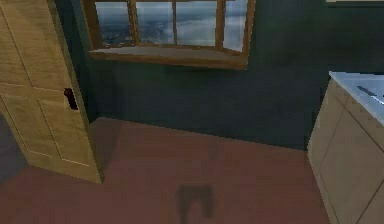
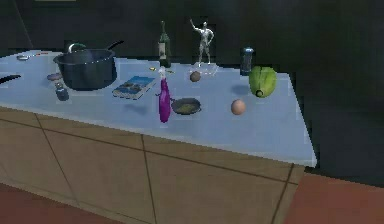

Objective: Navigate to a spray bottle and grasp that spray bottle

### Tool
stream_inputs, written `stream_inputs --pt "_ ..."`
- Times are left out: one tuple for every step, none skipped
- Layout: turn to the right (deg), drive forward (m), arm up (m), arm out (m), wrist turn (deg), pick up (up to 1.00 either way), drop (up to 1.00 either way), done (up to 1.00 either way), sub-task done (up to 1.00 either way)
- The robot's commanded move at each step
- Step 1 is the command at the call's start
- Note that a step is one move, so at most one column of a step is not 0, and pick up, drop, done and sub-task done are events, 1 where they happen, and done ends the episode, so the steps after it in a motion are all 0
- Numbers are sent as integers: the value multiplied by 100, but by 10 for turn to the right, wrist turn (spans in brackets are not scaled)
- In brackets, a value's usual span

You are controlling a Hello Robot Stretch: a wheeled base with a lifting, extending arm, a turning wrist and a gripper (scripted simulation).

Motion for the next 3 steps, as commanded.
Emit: stream_inputs --pt "0 0 38 0 0 0 0 0 0" --pt "0 0 0 46 0 0 0 0 0" --pt "0 0 0 0 450 0 0 0 0"
